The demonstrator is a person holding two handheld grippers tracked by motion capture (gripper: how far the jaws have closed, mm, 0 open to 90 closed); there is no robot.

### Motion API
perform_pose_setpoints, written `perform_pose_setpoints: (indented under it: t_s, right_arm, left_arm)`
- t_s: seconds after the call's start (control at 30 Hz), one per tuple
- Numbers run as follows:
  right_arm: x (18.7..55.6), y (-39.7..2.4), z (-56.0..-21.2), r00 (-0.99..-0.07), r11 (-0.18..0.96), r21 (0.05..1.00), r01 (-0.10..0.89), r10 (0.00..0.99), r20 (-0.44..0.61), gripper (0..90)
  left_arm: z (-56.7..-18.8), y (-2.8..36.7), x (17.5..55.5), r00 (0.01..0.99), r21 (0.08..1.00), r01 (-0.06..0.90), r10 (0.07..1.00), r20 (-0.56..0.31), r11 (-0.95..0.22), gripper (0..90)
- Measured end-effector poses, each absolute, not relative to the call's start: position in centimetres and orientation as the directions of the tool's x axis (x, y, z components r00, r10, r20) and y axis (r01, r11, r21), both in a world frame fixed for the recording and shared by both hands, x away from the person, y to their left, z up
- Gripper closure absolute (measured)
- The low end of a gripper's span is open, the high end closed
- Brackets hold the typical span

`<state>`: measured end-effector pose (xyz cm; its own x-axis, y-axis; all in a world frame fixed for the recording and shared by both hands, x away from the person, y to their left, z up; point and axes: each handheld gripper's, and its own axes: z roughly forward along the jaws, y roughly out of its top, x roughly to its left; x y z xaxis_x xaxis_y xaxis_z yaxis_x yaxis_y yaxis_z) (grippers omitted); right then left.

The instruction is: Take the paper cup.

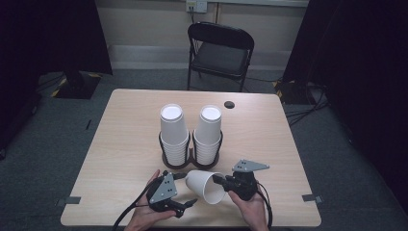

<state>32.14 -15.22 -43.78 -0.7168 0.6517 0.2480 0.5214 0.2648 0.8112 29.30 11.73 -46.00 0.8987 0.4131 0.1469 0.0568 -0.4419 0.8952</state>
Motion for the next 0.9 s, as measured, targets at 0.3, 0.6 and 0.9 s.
perform_pose_setpoints:
  t_s: [0.3,0.6,0.9]
  right_arm:
    - [32.4,-15.1,-43.7,-0.726,0.307,0.766,0.564,0.626,0.284,88.6]
    - [33.1,-14.9,-43.9,-0.702,0.311,0.725,0.614,0.634,0.323,88.6]
    - [33.4,-14.1,-43.8,-0.712,0.337,0.703,0.626,0.615,0.338,88.6]
  left_arm:
    - [-46.2,10.8,29.1,0.902,0.887,0.035,0.397,0.17,-0.46,15.5]
    - [-46.0,9.6,29.2,0.896,0.839,-0.029,0.358,0.262,-0.543,13.2]
    - [-45.5,8.4,29.2,0.891,0.814,-0.089,0.32,0.323,-0.574,8.3]
